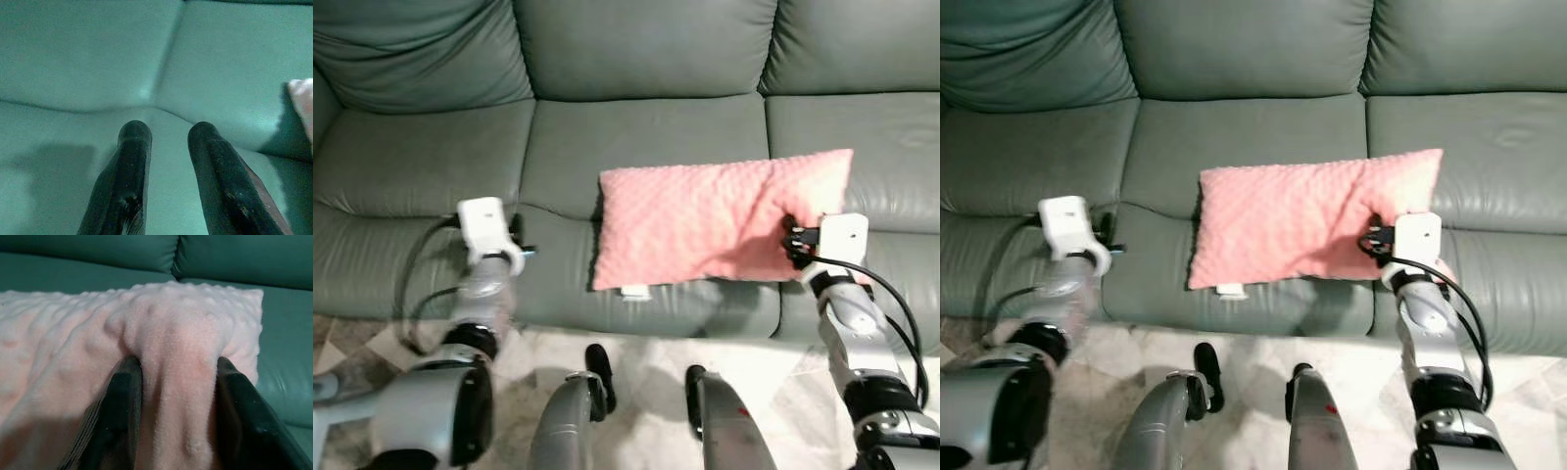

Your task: Move the pillow to the sofa

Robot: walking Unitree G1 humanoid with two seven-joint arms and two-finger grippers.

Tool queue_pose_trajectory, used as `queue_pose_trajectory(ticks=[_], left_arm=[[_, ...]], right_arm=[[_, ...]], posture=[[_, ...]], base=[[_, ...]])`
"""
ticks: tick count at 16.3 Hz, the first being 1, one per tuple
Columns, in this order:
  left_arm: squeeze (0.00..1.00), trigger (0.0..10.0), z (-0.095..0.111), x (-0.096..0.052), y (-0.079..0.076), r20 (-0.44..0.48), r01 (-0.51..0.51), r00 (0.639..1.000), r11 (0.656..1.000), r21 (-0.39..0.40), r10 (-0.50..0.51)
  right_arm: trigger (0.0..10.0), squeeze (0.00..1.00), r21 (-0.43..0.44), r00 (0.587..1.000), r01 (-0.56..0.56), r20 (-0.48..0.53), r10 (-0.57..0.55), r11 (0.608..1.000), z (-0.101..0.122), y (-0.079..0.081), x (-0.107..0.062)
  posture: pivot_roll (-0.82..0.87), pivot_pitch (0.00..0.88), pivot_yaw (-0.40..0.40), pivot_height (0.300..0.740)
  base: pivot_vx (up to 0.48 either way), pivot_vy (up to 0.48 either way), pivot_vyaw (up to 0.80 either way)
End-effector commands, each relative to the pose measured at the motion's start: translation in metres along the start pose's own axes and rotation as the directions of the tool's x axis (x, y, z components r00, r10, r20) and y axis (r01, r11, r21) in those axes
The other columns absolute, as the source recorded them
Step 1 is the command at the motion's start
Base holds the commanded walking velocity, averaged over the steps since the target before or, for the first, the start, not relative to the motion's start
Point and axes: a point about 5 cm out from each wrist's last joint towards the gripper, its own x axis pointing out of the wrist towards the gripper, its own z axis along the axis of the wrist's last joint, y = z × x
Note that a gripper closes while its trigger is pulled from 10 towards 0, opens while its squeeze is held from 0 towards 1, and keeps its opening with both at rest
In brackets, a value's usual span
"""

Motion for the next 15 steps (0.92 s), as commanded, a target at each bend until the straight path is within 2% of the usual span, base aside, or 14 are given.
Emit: queue_pose_trajectory(ticks=[1, 3, 4, 5, 6, 7, 8, 10, 11, 12, 15], left_arm=[[1.00, 10.0, -0.018, -0.007, 0.011, -0.055, -0.028, 0.998, 0.999, 0.017, 0.029], [1.00, 10.0, -0.021, -0.007, 0.012, -0.077, -0.016, 0.997, 0.998, 0.056, 0.021], [1.00, 10.0, -0.022, -0.008, 0.005, -0.079, 0.048, 0.996, 0.995, 0.087, -0.041], [0.80, 10.0, -0.023, -0.009, -0.003, -0.070, 0.110, 0.992, 0.993, 0.051, -0.106], [0.80, 10.0, -0.024, -0.010, -0.008, -0.059, 0.151, 0.987, 0.988, 0.023, -0.150], [1.00, 10.0, -0.026, -0.013, -0.018, -0.039, 0.221, 0.975, 0.975, 0.008, -0.221], [1.00, 10.0, -0.033, -0.023, -0.039, -0.007, 0.352, 0.936, 0.934, -0.066, -0.353], [1.00, 10.0, -0.039, -0.029, -0.049, 0.000, 0.369, 0.929, 0.929, -0.035, -0.370], [1.00, 10.0, -0.038, -0.031, -0.056, 0.017, 0.397, 0.918, 0.917, -0.044, -0.397], [1.00, 10.0, -0.032, -0.030, -0.060, 0.041, 0.419, 0.908, 0.906, -0.052, -0.418], [1.00, 10.0, -0.024, -0.030, -0.061, 0.069, 0.450, 0.892, 0.892, -0.047, -0.446]], right_arm=[[10.0, 1.00, -0.005, 0.998, -0.034, -0.043, 0.034, 0.999, -0.015, 0.001, -0.011], [10.0, 1.00, 0.002, 0.998, -0.045, -0.053, 0.045, 0.999, -0.018, 0.002, -0.013], [10.0, 1.00, -0.004, 0.997, -0.060, -0.051, 0.060, 0.998, -0.018, 0.005, -0.014], [10.0, 1.00, -0.015, 0.997, -0.076, -0.026, 0.076, 0.997, -0.014, 0.008, -0.015], [10.0, 1.00, -0.023, 0.996, -0.087, -0.007, 0.087, 0.996, -0.011, 0.010, -0.015], [10.0, 1.00, -0.020, 0.993, -0.111, 0.032, 0.111, 0.994, -0.002, 0.016, -0.016], [10.0, 1.00, -0.026, 0.981, -0.167, 0.096, 0.169, 0.986, 0.012, 0.028, -0.020], [10.0, 1.00, -0.017, 0.975, -0.182, 0.124, 0.183, 0.983, 0.019, 0.037, -0.026], [10.0, 1.00, -0.010, 0.973, -0.178, 0.147, 0.178, 0.984, 0.023, 0.041, -0.029], [10.0, 1.00, 0.002, 0.976, -0.161, 0.151, 0.159, 0.987, 0.023, 0.044, -0.031], [10.0, 1.00, 0.039, 0.986, -0.115, 0.129, 0.109, 0.993, 0.024, 0.042, -0.035]], posture=[[-0.13, 0.465, 0.162, 0.740], [-0.13, 0.449, 0.161, 0.740], [-0.14, 0.415, 0.156, 0.740], [-0.14, 0.378, 0.153, 0.740], [-0.14, 0.378, 0.153, 0.740], [-0.15, 0.331, 0.151, 0.740], [-0.16, 0.282, 0.150, 0.740], [-0.17, 0.214, 0.153, 0.740], [-0.17, 0.175, 0.158, 0.740], [-0.18, 0.121, 0.168, 0.740], [-0.18, 0.063, 0.168, 0.740]], base=[[0.000, 0.000, 0.00], [0.000, 0.000, 0.00], [0.000, 0.000, 0.00], [0.000, 0.000, 0.00], [0.000, 0.000, 0.00], [0.000, 0.000, 0.00], [0.000, 0.000, 0.00], [0.000, 0.000, 0.00], [0.000, 0.000, 0.00], [0.000, 0.000, 0.00], [0.000, 0.000, 0.00]])
